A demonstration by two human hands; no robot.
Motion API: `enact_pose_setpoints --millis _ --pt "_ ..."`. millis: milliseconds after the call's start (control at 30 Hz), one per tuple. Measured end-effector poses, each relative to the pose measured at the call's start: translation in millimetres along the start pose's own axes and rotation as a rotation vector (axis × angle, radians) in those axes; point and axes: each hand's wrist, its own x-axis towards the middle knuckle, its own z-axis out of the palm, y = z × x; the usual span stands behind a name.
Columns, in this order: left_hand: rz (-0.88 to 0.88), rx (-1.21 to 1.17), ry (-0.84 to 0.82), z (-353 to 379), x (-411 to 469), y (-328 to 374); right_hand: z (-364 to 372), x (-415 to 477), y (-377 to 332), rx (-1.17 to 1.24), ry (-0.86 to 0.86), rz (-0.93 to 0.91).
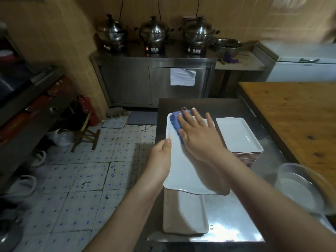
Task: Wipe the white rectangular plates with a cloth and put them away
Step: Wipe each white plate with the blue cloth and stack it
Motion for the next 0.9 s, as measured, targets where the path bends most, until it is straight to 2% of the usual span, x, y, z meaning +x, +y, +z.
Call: enact_pose_setpoints --millis 67,200,333,433,533,667,800,900 --pt "0.012 -0.01 0.014 -6 4 0 1 0 17 -0.049 -0.023 0.06" --pt "0.05 -0.019 0.025 -12 10 -3 5 -17 23 0.041 -0.082 0.128" --pt "0.044 -0.058 0.093 -16 15 -2 11 -64 -7 0.085 -0.052 0.074" --pt "0.05 -0.038 0.108 -18 17 -2 17 -90 -20 0.149 -0.128 0.07" --pt "0.057 -0.003 0.111 -12 17 -3 16 -77 -16 0.135 -0.127 0.098" --pt "0.052 -0.014 0.034 1 10 -8 0 -32 -23 0.268 -0.105 0.195" --pt "-0.007 -0.157 0.044 4 12 -6 -11 -27 -52 0.348 -0.097 0.103" --pt "-0.046 -0.278 0.091 -7 22 -3 -9 -52 -72 0.413 -0.17 0.0"
